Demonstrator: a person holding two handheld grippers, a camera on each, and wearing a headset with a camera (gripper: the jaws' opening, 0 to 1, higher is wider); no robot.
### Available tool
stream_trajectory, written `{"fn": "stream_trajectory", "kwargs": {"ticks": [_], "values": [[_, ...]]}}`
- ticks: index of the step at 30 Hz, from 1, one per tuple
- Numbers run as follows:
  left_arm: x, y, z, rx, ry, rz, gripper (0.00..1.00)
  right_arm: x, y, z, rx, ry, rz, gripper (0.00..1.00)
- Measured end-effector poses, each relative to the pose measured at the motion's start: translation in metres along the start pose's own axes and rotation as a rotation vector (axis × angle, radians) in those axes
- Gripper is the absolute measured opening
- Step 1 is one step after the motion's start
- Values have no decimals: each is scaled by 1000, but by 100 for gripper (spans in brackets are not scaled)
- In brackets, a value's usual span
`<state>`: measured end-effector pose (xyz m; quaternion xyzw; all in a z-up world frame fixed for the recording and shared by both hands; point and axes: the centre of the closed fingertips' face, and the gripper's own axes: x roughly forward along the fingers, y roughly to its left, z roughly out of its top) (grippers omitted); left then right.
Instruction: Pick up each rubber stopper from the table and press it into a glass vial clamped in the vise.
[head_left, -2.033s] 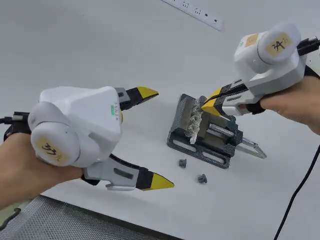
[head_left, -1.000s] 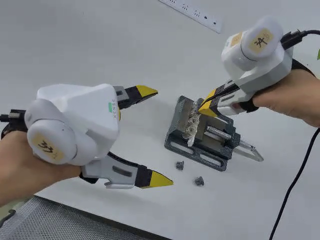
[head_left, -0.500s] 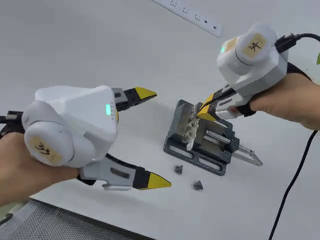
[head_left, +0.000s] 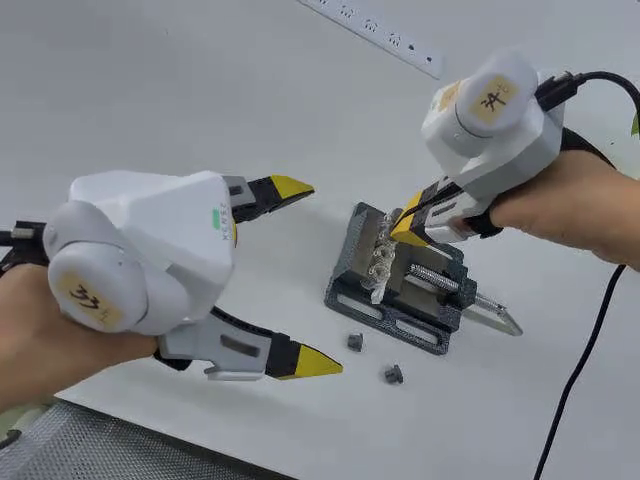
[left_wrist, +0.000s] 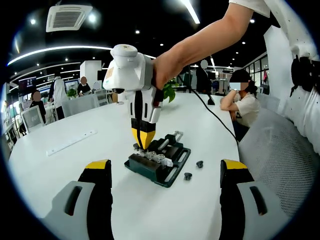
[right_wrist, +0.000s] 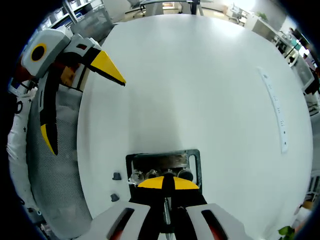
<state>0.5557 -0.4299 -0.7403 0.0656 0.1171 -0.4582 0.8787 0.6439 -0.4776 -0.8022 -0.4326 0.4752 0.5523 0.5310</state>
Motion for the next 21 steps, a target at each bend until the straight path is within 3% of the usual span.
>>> {"fn": "stream_trajectory", "kwargs": {"ticks": [4, 9, 10, 11, 13, 21], "values": [[-1, 1, 0, 3, 3, 2, 89, 1, 1, 0, -30, 24, -15, 0], [-1, 0, 0, 6, 6, 1, 89, -1, -2, 0, -9, 8, -8, 0], [-2, -1, 0, 6, 11, -2, 89, -1, 0, 0, -17, 3, -15, 0], [-2, -2, -1, 8, 15, -4, 89, -1, -2, 2, -70, -9, -31, 0], [-3, -3, -2, 12, 24, -6, 89, -2, 0, 0, -17, -22, -38, 0], [-5, -6, -3, 20, 44, -13, 88, -2, -1, 0, 9, -74, -37, 0]]}}
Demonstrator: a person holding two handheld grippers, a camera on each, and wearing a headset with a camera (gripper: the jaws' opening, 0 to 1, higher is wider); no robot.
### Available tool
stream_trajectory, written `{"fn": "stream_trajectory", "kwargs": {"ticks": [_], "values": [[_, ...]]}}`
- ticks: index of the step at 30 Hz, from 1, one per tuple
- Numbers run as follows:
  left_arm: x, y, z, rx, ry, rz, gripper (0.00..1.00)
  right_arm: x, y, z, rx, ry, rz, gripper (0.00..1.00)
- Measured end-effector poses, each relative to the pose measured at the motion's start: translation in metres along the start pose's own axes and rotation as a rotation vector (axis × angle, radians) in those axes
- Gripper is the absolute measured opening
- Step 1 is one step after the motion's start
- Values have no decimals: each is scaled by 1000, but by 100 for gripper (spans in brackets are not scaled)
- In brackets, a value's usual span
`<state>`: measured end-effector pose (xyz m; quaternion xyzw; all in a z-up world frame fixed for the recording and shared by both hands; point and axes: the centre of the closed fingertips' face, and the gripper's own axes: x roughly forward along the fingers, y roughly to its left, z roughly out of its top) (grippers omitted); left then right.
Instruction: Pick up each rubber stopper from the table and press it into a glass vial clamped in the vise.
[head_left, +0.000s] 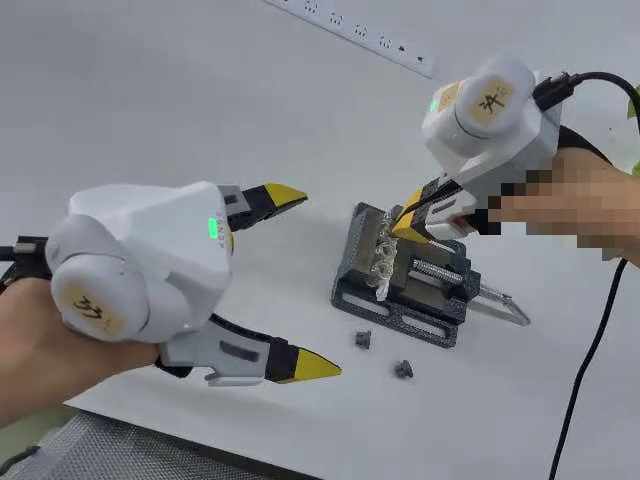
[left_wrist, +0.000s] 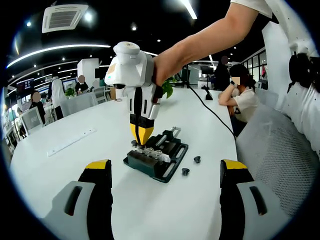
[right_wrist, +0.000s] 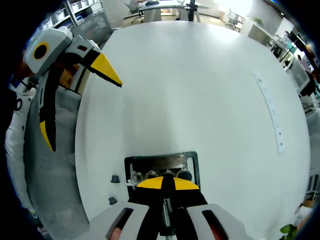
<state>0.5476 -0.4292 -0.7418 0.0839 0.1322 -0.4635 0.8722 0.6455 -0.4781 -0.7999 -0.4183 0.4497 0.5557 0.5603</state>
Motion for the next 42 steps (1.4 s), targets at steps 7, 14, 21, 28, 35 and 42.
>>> {"fn": "stream_trajectory", "kwargs": {"ticks": [7, 14, 21, 28, 35, 42], "values": [[-2, -1, 2, 2, 8, 2, 88, 0, 0, 0, 20, -23, 0, 0], [-5, -2, 3, 2, 13, 9, 88, -3, -4, -1, 16, -38, -28, 7], [-6, 0, 4, 4, 15, 17, 88, -10, 2, -1, 37, -70, -26, 11], [-7, 0, 6, 12, 21, 16, 87, -21, 2, -3, 64, -123, -49, 15], [-7, -2, 9, 21, 27, 10, 87, -37, 5, -3, 95, -197, -78, 20], [-6, -5, 10, 37, 48, 1, 86, -57, 10, -11, 131, -264, -109, 25]]}}
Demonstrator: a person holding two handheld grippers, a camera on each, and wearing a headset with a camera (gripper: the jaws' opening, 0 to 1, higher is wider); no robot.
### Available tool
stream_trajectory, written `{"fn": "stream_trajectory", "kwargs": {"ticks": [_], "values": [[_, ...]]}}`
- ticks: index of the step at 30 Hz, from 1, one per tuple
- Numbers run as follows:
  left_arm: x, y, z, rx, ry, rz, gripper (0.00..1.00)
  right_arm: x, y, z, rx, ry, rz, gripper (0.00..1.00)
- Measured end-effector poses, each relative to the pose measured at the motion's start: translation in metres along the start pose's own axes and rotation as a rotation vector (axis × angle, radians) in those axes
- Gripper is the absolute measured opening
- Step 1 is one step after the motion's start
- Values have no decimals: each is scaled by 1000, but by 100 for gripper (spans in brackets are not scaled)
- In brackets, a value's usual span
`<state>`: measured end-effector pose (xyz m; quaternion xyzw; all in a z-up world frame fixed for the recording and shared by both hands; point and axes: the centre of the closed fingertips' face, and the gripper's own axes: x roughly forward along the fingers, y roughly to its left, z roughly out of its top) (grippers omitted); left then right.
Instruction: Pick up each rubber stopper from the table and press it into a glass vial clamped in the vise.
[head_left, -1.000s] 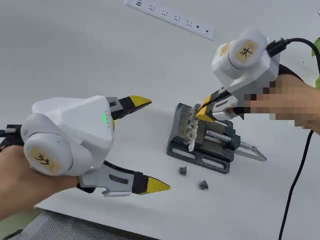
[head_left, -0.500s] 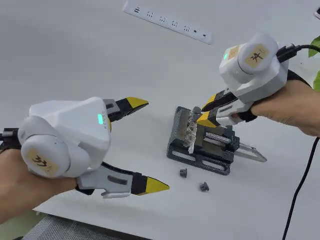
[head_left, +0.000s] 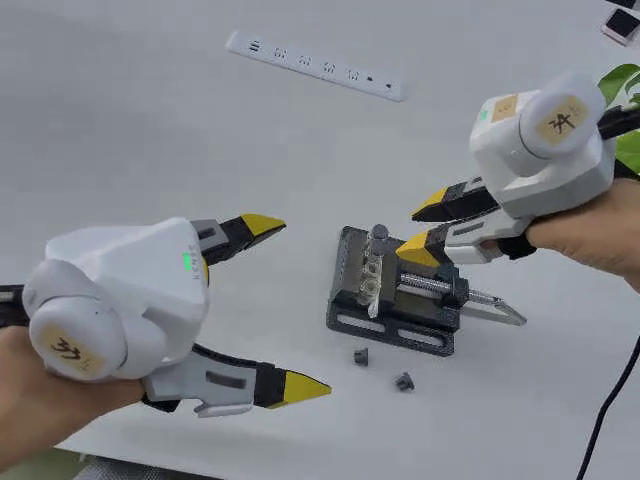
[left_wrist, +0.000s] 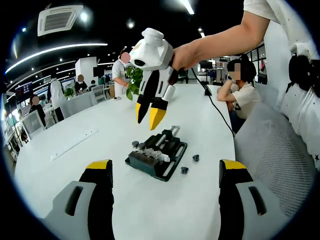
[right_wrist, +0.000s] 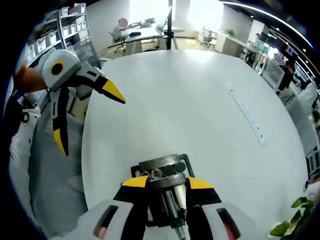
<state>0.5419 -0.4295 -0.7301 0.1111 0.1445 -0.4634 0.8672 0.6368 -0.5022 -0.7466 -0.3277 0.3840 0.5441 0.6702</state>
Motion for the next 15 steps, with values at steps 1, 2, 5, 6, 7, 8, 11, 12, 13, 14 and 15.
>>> {"fn": "stream_trajectory", "kwargs": {"ticks": [1, 2, 5, 6, 7, 8, 11, 12, 13, 14, 15], "values": [[0, 0, 0, 1, 1, -1, 86, -2, 0, 0, 5, -10, -6, 25], [1, 0, 0, 3, 3, -3, 86, -7, -1, -1, 15, -25, -15, 26], [2, -2, 1, 9, 12, -11, 86, -17, 0, -4, 33, -54, -29, 30], [2, -2, 1, 11, 14, -12, 85, -19, 1, -4, 37, -64, -33, 31], [2, -3, 0, 14, 20, -15, 85, -23, 2, -6, 48, -77, -37, 31], [2, -3, 0, 16, 22, -17, 85, -26, 2, -8, 58, -83, -41, 31], [3, -3, 0, 21, 32, -21, 84, -34, 5, -14, 74, -108, -51, 32], [3, -4, 0, 24, 36, -24, 84, -38, 7, -16, 81, -121, -56, 33], [4, -4, 0, 27, 40, -26, 83, -40, 8, -19, 85, -126, -58, 35], [4, -4, 0, 29, 43, -29, 83, -42, 9, -21, 88, -133, -62, 36], [5, -5, -1, 31, 52, -34, 82, -45, 10, -25, 96, -140, -67, 37]]}}
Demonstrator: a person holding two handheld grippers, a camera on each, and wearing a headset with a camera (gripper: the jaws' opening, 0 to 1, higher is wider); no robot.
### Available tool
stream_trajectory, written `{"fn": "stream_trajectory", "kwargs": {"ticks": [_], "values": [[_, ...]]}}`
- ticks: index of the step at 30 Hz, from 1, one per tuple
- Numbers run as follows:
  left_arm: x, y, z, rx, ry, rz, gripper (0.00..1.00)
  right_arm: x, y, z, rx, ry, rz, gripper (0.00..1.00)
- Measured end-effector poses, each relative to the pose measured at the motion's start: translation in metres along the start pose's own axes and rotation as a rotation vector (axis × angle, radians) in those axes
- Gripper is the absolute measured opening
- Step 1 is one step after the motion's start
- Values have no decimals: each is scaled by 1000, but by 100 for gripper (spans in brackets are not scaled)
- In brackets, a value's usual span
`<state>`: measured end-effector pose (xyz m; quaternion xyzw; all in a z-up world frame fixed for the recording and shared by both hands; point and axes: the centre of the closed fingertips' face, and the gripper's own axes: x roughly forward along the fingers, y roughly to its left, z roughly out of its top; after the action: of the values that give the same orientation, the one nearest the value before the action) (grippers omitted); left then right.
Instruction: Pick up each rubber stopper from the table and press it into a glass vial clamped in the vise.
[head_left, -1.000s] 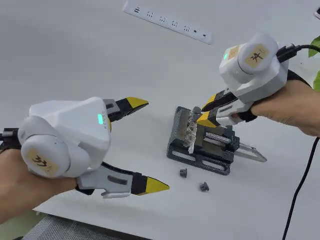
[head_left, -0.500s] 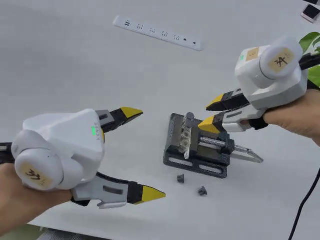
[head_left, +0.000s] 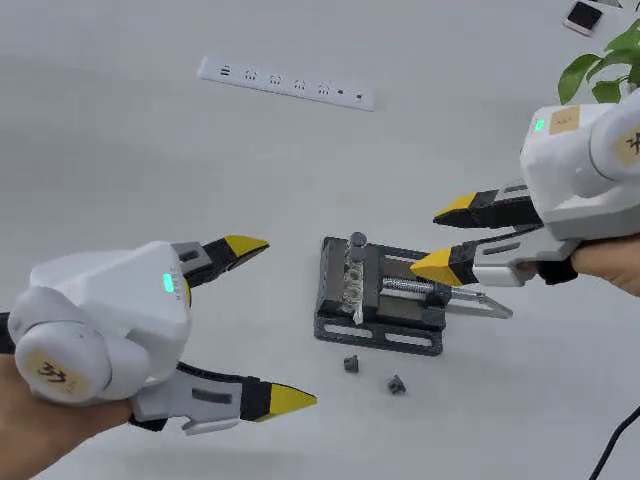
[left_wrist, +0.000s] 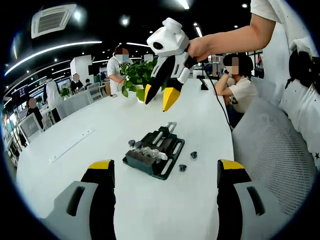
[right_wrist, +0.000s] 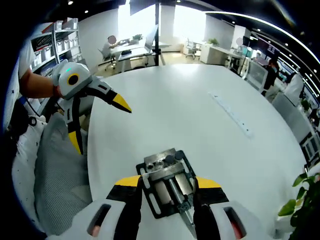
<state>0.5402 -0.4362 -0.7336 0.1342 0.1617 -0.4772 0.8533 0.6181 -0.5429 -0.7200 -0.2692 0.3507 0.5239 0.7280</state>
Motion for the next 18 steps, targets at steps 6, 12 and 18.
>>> {"fn": "stream_trajectory", "kwargs": {"ticks": [6, 12, 18], "values": [[5, -3, -3, 22, 28, -17, 77, -17, 4, -14, 52, -76, -8, 42], [11, -7, -11, 35, 76, -39, 70, -34, 11, -34, 117, -140, -17, 49], [22, -13, -20, 51, 134, -69, 62, -47, 23, -55, 144, -214, -18, 55]]}}
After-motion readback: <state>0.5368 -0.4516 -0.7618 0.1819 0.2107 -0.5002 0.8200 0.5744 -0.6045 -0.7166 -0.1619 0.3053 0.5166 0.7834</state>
